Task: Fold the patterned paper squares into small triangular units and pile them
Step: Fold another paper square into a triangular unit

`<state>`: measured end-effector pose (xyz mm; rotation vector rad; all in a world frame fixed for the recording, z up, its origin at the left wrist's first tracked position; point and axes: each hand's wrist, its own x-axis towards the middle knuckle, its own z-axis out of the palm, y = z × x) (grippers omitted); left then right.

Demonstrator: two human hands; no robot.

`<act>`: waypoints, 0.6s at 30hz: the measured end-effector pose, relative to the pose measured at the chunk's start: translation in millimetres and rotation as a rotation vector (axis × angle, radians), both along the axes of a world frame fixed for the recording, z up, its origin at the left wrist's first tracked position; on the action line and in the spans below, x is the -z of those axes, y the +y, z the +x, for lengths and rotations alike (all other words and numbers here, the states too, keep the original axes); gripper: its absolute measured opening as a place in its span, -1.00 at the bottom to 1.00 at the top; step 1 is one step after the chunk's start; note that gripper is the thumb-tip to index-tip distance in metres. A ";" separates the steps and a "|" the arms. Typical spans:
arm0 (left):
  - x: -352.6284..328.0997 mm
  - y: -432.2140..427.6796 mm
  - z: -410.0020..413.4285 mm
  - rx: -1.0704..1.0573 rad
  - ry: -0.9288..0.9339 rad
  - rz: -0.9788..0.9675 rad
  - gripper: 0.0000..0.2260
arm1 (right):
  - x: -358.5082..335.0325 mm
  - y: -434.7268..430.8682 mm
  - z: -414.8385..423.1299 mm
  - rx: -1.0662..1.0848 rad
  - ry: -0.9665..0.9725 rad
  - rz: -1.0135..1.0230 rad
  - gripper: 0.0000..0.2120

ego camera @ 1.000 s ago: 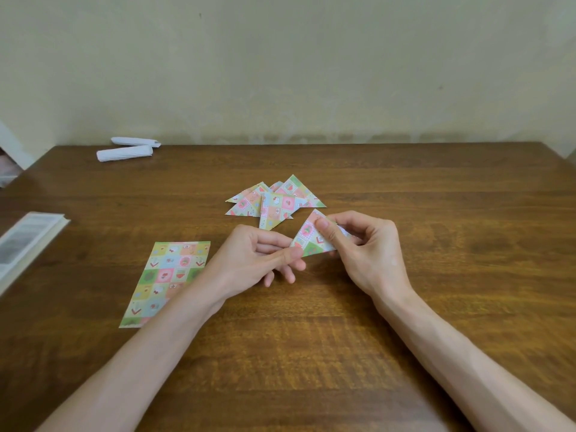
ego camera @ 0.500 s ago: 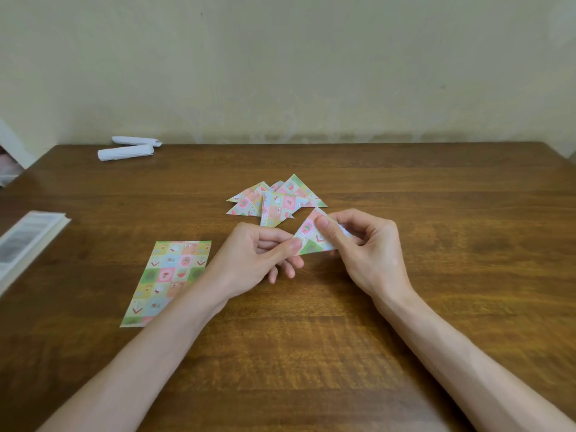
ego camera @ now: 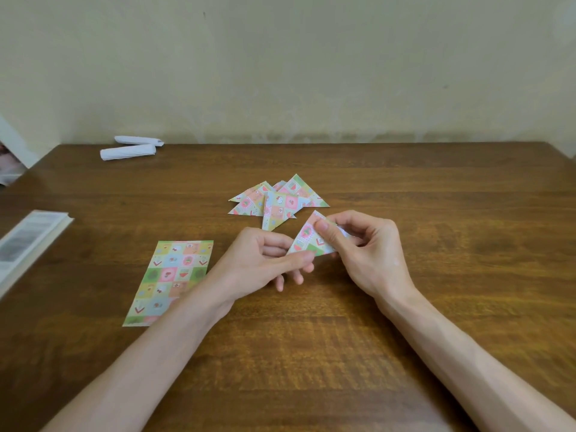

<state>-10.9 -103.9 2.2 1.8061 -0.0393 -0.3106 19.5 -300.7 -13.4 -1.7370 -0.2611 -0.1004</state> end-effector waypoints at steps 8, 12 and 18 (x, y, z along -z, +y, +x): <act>-0.3 0.9 1.1 0.009 0.057 0.036 -0.86 | -0.2 1.9 -2.6 -0.007 -0.016 -0.019 -0.92; -0.3 -1.8 -0.2 0.001 0.023 0.029 -0.87 | -0.3 3.3 -3.7 -0.006 -0.006 -0.026 -0.92; -1.7 -4.5 -1.8 0.006 0.021 0.006 -0.84 | -1.5 2.5 -4.7 0.000 0.007 -0.027 -0.92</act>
